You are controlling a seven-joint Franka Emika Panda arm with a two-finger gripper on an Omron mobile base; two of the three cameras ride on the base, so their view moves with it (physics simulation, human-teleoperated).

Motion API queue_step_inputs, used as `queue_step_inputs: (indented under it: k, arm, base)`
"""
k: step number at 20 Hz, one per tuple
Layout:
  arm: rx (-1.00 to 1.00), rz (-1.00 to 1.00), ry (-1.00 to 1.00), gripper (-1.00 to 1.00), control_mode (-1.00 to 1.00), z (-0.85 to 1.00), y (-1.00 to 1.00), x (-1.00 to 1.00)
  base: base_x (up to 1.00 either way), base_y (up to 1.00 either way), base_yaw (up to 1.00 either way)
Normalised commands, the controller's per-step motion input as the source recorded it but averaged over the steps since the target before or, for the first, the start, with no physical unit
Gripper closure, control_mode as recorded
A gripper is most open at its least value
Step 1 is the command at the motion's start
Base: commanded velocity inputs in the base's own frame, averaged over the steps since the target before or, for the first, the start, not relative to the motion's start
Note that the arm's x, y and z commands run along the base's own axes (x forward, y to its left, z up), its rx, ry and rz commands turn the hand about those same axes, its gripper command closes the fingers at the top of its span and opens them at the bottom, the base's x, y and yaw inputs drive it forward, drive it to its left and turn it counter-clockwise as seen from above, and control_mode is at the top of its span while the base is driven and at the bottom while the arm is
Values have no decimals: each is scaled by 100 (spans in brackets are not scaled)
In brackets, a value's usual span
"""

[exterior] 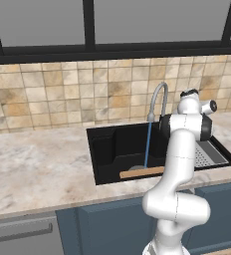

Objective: Turn on the sink faucet with hot water and rinse the cutting board for ten seconds, then turn off the faucet. Push the cutting board to reach the water if necessary.

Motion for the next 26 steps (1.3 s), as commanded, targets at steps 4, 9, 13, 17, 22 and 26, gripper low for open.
queue_step_inputs:
  k: [4,9,13,17,22,26]
  arm:
    - [0,0,0,100,-100,0,0,0]
    - [0,0,0,100,-100,0,0,0]
    - [0,0,0,100,-100,0,0,0]
    - [0,0,0,100,-100,0,0,0]
    - [0,0,0,100,-100,0,0,0]
    - [0,0,0,100,-100,0,0,0]
  base:
    - [0,0,0]
    - [0,0,0]
    - [0,0,0]
    - [0,0,0]
    - [0,0,0]
    - [0,0,0]
